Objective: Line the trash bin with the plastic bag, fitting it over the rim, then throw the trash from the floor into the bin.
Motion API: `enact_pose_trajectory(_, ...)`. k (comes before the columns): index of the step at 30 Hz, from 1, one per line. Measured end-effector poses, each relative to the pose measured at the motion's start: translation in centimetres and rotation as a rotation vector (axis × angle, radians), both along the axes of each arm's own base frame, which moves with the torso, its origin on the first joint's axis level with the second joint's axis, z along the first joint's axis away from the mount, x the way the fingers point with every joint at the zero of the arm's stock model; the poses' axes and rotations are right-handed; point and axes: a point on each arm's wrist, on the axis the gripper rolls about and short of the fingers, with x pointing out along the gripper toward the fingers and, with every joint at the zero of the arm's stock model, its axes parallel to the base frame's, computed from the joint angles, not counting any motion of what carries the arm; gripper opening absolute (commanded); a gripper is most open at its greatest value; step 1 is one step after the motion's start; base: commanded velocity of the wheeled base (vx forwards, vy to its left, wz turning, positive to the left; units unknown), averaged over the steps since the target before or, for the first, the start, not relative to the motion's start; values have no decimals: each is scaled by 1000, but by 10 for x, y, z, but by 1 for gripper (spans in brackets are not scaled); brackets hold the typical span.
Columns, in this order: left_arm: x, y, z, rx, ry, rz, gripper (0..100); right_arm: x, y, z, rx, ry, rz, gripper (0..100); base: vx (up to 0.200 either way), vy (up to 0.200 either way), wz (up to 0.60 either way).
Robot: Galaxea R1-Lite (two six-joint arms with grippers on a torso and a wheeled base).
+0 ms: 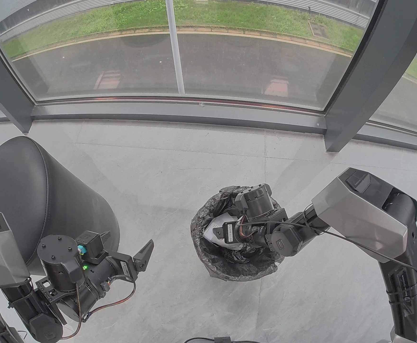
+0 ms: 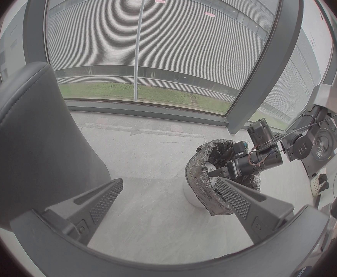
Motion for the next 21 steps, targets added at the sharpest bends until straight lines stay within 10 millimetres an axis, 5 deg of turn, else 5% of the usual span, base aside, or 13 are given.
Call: enact_pose_trajectory(21, 0, 0, -1, 2, 5, 0, 100, 23, 9, -33, -30, -16, -25, 100, 0, 0, 0)
